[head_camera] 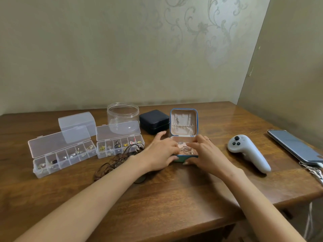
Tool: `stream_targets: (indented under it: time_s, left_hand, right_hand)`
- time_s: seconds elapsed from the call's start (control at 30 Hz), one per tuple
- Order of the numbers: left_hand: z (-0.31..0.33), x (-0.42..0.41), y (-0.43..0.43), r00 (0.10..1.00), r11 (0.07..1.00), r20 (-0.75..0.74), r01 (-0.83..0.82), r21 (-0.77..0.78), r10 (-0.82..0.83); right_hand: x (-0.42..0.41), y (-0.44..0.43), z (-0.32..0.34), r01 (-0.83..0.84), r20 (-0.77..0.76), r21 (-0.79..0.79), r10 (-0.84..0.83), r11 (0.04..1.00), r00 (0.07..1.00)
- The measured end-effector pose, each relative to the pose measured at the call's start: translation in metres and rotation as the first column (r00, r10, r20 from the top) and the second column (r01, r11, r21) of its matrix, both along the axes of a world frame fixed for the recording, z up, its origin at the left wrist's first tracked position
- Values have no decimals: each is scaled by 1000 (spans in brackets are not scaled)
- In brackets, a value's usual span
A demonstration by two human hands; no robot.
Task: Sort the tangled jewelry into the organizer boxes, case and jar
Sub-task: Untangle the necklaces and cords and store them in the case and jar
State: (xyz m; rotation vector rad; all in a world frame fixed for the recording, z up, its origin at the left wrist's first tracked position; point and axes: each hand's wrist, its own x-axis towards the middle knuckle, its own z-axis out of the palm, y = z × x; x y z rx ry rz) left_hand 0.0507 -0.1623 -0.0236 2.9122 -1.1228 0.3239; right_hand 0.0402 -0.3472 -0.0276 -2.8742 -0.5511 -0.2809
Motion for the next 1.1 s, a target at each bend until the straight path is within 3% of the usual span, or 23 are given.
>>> stream_targets:
  time_s: [0.23,0.37,0.5,0.6,0.77,0.9,1.0,1.1]
  left_hand:
    - [0,-10,4,998,994,56,5,-106,1]
    - [-2,-16,9,993,988,112,-7,-154,25]
    - [-4,-30,38,985,933,167,30,-358,32]
    - [7,-41,64,993,848,91,-14,-531,73]
    - [27,-49,145,917,713,25,-291,-638,397]
    - [25,-49,191,835,601,27,-373,-707,550]
    - [13,-53,193,847,582,16,-350,-734,531]
    - [10,-64,179,938,696,-142,-332,-637,317]
  right_hand:
    - [-6,7,7,-34,122,-22,36,999,992]
    - [-5,13,4,-126,206,67,110,990,972]
    - [-7,34,7,-279,259,196,224,940,939]
    - [-9,48,14,-369,294,336,276,867,915]
    - [-1,96,16,-386,257,430,299,816,919]
    - [18,129,24,-381,188,352,334,855,923]
    - [30,142,33,-432,55,319,439,843,897]
    - [31,139,36,-447,-70,433,523,783,849]
